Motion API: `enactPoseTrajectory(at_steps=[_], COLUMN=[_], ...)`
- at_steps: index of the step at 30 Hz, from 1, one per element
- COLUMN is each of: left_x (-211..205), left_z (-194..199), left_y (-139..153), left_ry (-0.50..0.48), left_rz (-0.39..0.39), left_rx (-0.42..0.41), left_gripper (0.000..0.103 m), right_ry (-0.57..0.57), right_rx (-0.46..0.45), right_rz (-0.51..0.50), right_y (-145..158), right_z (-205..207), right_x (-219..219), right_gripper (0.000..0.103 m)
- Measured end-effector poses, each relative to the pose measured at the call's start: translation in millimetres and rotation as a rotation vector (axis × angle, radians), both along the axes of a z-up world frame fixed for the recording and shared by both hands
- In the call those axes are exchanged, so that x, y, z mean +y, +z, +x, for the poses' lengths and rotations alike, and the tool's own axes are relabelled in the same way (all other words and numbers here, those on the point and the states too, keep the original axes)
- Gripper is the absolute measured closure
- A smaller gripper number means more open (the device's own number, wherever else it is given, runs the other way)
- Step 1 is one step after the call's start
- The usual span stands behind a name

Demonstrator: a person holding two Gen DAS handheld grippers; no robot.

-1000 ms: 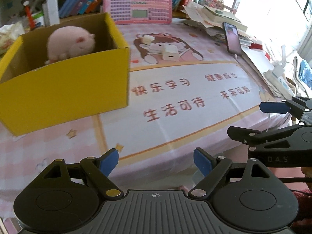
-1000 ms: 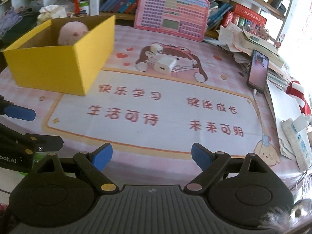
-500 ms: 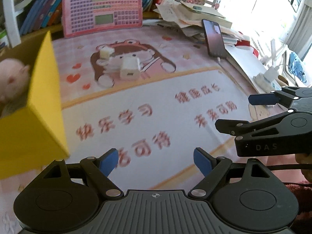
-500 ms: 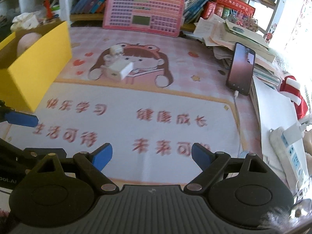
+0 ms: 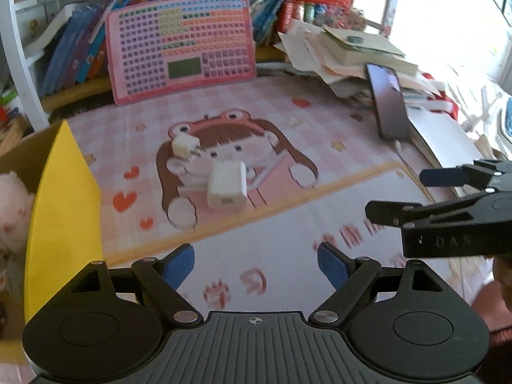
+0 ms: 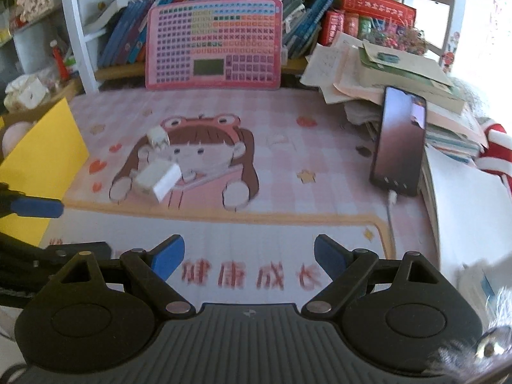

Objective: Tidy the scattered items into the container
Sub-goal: 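Move both grippers toward the two white chargers on the mat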

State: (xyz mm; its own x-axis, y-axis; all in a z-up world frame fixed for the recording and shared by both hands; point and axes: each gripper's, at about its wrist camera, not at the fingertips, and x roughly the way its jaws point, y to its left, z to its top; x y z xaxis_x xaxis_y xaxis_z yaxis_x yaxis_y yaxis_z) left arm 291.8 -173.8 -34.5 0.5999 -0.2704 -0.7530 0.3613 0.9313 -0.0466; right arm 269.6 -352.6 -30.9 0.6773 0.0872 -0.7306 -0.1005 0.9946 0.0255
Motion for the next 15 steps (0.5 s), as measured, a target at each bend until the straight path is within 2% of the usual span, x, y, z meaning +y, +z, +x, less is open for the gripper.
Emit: enactPoseTrajectory(at_steps=[7,8,9,15], left_x=[-12,-14,-15,-22], left_z=[35,39,44,75], left_y=[-12,-15,-18,-39], left_ry=[0.08,0.09,0.098,0.126], left_rz=[0.019,0.031,0.043,0.08], left_rx=[-0.028,-0.031,-0.033,-0.024], left_gripper=[0.018,0.019,0.025,0.036], right_ry=[0.011,0.015,0.018,0.06], right_rx=[-0.042,-0.05,-0.059,-0.092], right_rz=[0.012,0.017,0.014,0.024], right_y=[1,2,3,8], right_z=[40,45,49,78], right_x=[-11,-13,-14,-12], right_gripper=[0.017,0.017,0.017,0.018])
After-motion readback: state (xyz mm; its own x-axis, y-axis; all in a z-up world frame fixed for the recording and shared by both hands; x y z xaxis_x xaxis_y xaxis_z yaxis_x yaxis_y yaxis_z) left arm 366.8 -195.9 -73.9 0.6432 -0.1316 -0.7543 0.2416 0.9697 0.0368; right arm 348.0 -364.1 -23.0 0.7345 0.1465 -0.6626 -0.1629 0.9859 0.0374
